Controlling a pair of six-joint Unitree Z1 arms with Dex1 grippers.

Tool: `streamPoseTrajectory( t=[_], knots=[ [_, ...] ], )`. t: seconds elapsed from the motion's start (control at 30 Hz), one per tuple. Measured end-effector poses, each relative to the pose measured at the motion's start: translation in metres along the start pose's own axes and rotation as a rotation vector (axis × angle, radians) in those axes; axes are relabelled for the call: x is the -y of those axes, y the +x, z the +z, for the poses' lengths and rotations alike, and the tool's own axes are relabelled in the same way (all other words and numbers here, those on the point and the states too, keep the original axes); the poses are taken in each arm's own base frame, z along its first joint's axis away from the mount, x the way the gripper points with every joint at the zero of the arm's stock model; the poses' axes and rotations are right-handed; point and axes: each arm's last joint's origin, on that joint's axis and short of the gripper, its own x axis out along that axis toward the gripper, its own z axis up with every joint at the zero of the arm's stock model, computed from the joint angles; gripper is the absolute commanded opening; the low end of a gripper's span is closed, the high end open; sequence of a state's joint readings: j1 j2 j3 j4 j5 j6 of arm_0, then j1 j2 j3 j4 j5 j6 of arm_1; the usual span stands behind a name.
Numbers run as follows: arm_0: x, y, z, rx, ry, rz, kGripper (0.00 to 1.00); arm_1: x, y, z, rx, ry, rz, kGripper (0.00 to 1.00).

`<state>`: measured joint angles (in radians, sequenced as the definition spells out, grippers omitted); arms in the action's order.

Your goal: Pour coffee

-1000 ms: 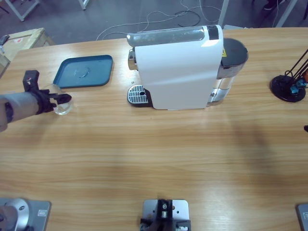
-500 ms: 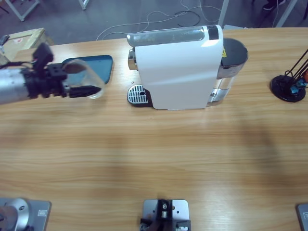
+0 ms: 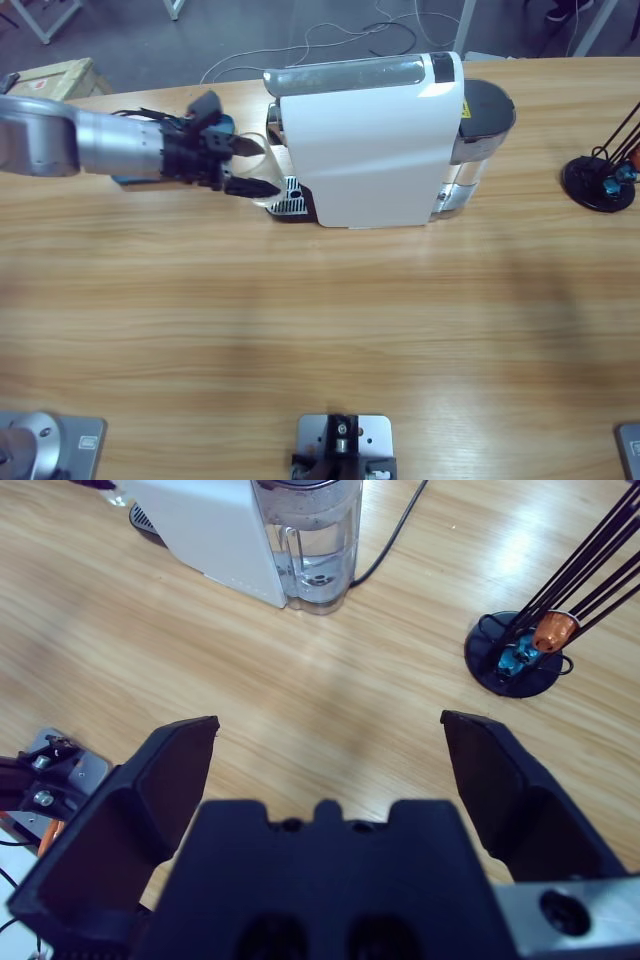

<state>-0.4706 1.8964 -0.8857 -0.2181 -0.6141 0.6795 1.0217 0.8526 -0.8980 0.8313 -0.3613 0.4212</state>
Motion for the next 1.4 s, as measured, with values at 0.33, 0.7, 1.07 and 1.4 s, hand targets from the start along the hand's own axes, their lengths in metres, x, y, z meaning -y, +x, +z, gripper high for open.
streamPoseTrajectory(
  t=[0.33, 0.7, 1.07, 1.4],
  knots=[
    [-0.003, 0.029, 0.008, -0.058, 0.028, 0.015, 0.0, 0.0, 0.0, 0.0, -0.001, 0.0, 0.0, 1.0],
    [-0.001, 0.031, 0.01, -0.073, 0.028, 0.001, 0.626, 0.0, 0.001, -0.001, 0.0, -0.001, -0.007, 1.0],
    [0.003, 0.036, 0.016, -0.111, 0.048, 0.031, 0.982, 0.0, 0.001, -0.001, -0.002, -0.002, -0.007, 1.0],
    [0.016, 0.0, -0.003, -0.114, -0.016, 0.029, 0.982, -0.001, 0.002, 0.0, 0.012, 0.004, -0.001, 1.0]
  ],
)
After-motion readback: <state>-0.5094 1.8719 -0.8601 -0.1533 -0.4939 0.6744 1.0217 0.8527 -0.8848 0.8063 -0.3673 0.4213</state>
